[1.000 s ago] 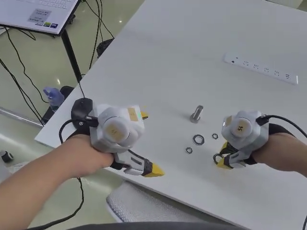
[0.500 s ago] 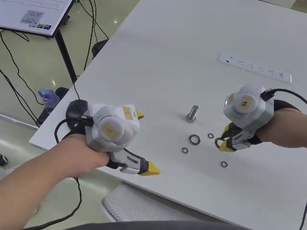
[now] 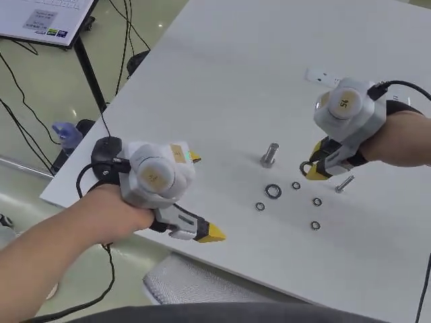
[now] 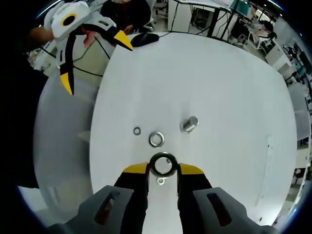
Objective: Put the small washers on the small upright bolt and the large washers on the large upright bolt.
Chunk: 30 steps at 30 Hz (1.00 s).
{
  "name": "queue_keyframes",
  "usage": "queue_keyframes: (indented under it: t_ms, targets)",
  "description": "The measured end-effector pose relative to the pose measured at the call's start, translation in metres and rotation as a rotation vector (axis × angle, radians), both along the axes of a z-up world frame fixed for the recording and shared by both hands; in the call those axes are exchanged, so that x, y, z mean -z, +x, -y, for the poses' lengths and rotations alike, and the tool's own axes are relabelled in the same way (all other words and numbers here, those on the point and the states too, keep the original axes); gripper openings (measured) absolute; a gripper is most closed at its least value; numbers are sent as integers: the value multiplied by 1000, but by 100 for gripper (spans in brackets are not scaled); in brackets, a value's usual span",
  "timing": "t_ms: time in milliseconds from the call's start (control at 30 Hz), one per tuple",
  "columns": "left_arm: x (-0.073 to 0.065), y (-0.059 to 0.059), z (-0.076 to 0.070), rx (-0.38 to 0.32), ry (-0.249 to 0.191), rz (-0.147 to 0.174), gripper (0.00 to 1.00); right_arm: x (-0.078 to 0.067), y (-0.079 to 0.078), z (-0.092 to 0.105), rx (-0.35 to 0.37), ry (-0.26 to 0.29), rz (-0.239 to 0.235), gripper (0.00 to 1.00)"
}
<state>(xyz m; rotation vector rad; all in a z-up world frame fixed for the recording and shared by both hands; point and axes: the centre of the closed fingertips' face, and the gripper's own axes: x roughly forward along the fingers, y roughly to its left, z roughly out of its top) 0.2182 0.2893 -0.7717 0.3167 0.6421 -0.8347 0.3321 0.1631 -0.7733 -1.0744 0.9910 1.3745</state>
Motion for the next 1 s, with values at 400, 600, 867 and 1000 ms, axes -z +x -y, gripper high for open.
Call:
queue_keyframes:
  t_ms: [400,600,867,1000]
  targets:
    - [4,2,-1,6,-2,-2,91,-3,33,-28,11,25,12,21]
    - [10,2,-2,20,15,-6,91,9,42,-39,12,20,8,21]
    - [11,4,-1,19,16,-12,89,21,47,-50,7,13,11,22]
    - [11,4,-2,18,11,-12,90,24,47,-56,-1,8,13,21]
